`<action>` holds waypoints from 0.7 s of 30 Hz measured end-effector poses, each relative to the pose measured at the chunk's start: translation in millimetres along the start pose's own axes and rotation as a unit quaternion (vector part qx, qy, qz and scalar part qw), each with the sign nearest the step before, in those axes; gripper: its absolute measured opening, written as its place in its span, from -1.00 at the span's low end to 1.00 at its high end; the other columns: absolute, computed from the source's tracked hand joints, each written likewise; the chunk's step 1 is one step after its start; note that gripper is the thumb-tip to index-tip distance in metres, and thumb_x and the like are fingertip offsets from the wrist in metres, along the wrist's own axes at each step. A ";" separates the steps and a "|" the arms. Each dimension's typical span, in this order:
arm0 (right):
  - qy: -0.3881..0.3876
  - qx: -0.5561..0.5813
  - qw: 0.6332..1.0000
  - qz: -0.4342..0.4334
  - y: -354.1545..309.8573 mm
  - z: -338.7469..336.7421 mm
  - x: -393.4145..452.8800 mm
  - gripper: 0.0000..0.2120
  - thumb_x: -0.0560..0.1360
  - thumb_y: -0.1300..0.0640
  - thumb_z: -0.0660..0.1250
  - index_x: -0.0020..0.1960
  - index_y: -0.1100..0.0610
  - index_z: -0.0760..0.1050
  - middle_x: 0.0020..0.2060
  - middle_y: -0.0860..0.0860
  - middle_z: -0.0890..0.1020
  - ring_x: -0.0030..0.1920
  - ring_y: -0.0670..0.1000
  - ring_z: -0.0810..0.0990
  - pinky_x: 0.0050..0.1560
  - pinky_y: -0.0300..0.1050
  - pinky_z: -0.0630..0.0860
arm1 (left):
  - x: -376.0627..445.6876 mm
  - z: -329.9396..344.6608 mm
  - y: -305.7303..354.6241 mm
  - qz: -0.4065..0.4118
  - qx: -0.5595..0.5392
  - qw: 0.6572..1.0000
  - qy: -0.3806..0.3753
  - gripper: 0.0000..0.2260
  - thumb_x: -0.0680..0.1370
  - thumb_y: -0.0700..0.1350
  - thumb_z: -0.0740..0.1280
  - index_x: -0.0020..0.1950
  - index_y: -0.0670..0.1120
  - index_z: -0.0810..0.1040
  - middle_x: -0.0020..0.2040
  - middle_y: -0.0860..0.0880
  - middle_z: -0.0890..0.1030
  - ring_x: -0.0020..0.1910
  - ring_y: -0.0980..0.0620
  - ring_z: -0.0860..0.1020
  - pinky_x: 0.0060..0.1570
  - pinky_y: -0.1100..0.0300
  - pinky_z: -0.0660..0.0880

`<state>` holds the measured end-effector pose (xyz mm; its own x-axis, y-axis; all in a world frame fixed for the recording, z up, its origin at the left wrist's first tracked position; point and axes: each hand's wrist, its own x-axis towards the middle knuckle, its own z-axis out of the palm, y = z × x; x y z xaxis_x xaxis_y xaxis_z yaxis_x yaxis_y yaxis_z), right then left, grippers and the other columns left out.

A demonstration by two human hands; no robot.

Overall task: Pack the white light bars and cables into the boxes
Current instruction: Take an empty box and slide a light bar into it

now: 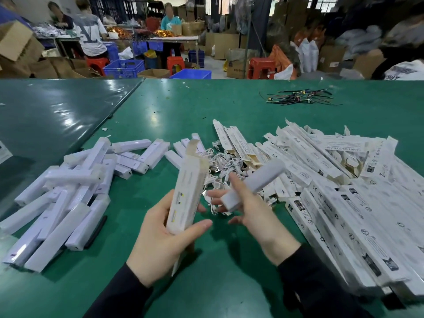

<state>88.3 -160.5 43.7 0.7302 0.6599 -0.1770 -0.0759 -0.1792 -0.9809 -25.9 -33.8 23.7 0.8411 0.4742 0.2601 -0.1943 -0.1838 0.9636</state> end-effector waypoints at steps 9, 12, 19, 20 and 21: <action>-0.016 0.140 0.990 -0.007 2.2 24.6 -8.5 -0.48 0.39 -0.28 0.31 0.05 0.15 0.56 -0.23 -0.13 0.68 -0.12 -0.05 0.71 -0.25 -0.37 0.48 | -1.3 0.1 4.6 0.042 0.017 0.998 0.032 -0.61 0.21 -0.09 0.60 -0.04 0.18 0.63 -0.18 -0.03 0.71 -0.33 0.17 0.63 -0.38 0.32 0.53; 0.004 0.104 0.994 -0.025 -7.9 0.4 -6.2 -0.49 0.25 -0.23 0.53 -0.06 0.18 0.64 -0.29 -0.01 0.62 -0.26 -0.03 0.59 -0.37 -0.32 0.43 | -1.0 -0.9 4.9 0.001 0.000 0.999 0.038 -0.62 0.18 -0.09 0.61 -0.05 0.02 0.63 -0.20 -0.10 0.71 -0.44 0.09 0.57 -0.51 0.23 0.50; 0.003 0.376 0.927 0.007 -18.4 -40.9 -5.6 -0.64 0.16 -0.17 0.50 -0.31 0.12 0.68 -0.33 0.06 0.60 -0.49 -0.13 0.51 -0.47 -0.37 0.51 | 0.0 -3.5 4.3 -0.077 -0.001 0.996 -0.040 -0.66 0.30 -0.10 0.52 -0.10 -0.23 0.48 -0.36 -0.20 0.64 -0.63 0.00 0.43 -0.61 0.24 0.39; -0.023 0.421 0.907 0.010 -18.8 -41.5 -6.7 -0.65 0.19 -0.14 0.53 -0.27 0.15 0.68 -0.30 0.09 0.61 -0.47 -0.11 0.55 -0.45 -0.35 0.54 | -1.4 -2.8 4.0 -0.090 0.001 0.993 -0.072 -0.67 0.32 -0.09 0.51 -0.08 -0.21 0.47 -0.39 -0.20 0.63 -0.64 -0.02 0.43 -0.62 0.25 0.39; -0.049 0.452 0.891 0.010 -18.9 -40.7 -7.7 -0.68 0.25 -0.08 0.53 -0.23 0.19 0.67 -0.27 0.12 0.63 -0.44 -0.08 0.60 -0.41 -0.33 0.58 | -2.8 -2.2 3.4 -0.098 0.002 0.990 -0.099 -0.65 0.32 -0.07 0.53 -0.06 -0.19 0.48 -0.40 -0.20 0.62 -0.63 -0.04 0.43 -0.62 0.24 0.39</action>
<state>111.7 -191.9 66.8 0.6629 0.7320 -0.1576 -0.6365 0.4400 -0.6335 -30.0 -33.9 26.4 0.9448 0.3238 0.0504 -0.0156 -0.1092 0.9939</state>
